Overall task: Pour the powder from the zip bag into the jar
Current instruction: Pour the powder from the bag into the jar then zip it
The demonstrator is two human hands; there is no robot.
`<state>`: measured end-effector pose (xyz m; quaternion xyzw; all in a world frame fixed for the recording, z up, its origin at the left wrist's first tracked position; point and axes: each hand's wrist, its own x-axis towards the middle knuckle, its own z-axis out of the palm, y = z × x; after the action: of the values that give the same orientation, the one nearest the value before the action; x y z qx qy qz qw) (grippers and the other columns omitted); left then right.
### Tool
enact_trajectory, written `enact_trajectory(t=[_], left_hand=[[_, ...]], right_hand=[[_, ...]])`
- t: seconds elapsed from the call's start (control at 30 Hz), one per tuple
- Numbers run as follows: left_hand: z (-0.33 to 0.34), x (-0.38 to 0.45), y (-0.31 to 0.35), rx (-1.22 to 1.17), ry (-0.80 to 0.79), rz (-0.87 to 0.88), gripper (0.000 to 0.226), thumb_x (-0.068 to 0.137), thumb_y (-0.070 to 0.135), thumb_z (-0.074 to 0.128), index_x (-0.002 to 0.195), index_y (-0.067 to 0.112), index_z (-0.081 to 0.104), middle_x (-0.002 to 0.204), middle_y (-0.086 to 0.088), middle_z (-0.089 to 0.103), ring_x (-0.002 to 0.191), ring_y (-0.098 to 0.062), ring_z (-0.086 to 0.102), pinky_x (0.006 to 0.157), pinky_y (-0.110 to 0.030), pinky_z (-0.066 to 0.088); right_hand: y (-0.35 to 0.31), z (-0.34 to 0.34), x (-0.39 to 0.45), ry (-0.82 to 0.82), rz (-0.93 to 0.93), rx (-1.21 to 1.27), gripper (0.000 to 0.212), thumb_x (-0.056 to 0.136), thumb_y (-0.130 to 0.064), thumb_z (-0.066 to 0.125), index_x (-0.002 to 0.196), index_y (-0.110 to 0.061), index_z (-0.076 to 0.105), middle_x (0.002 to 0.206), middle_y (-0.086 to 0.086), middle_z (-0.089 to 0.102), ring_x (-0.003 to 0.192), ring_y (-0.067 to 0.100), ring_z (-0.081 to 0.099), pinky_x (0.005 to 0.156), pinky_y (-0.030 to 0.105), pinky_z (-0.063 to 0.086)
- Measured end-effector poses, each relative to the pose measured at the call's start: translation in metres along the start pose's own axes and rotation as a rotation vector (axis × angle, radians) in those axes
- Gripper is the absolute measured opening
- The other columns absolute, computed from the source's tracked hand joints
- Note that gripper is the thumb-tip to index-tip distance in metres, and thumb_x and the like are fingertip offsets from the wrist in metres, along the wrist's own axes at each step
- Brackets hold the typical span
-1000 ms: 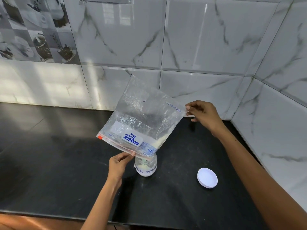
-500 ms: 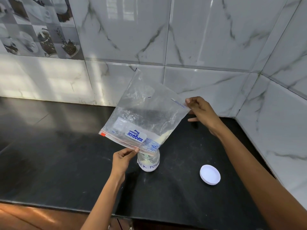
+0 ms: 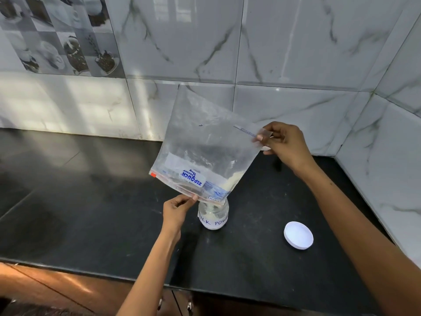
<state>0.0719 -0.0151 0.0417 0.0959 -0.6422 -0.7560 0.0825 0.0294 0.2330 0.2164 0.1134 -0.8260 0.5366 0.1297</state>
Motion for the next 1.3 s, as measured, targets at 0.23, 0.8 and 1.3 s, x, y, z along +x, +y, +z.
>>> enact_trajectory(t=[0.23, 0.8, 1.3], left_hand=[[0.004, 0.003, 0.002, -0.013, -0.035, 0.011, 0.006, 0.079, 0.01, 0.073, 0.084, 0.012, 0.076, 0.079, 0.006, 0.077, 0.078, 0.001, 0.069, 0.064, -0.002, 0.046], [0.009, 0.006, -0.004, -0.06, -0.103, 0.039, 0.012, 0.084, 0.008, 0.068, 0.095, 0.009, 0.072, 0.09, 0.002, 0.077, 0.09, -0.008, 0.07, 0.071, -0.01, 0.051], [0.004, 0.004, -0.006, 0.003, -0.03, -0.006, 0.008, 0.081, 0.014, 0.072, 0.089, 0.011, 0.074, 0.087, 0.003, 0.077, 0.084, -0.003, 0.07, 0.065, -0.007, 0.049]], right_hand=[[-0.003, 0.0, 0.001, 0.012, 0.004, 0.049, 0.003, 0.087, -0.017, 0.064, 0.086, -0.015, 0.063, 0.09, 0.001, 0.074, 0.081, 0.008, 0.071, 0.063, 0.021, 0.057], [-0.01, 0.001, 0.001, -0.118, -0.055, -0.171, 0.013, 0.086, -0.022, 0.067, 0.092, -0.012, 0.071, 0.089, 0.004, 0.072, 0.092, 0.018, 0.066, 0.086, 0.041, 0.054], [-0.02, 0.009, 0.002, -0.02, -0.217, -0.281, 0.006, 0.083, -0.022, 0.069, 0.081, -0.016, 0.071, 0.076, -0.011, 0.066, 0.074, -0.022, 0.054, 0.068, -0.001, 0.036]])
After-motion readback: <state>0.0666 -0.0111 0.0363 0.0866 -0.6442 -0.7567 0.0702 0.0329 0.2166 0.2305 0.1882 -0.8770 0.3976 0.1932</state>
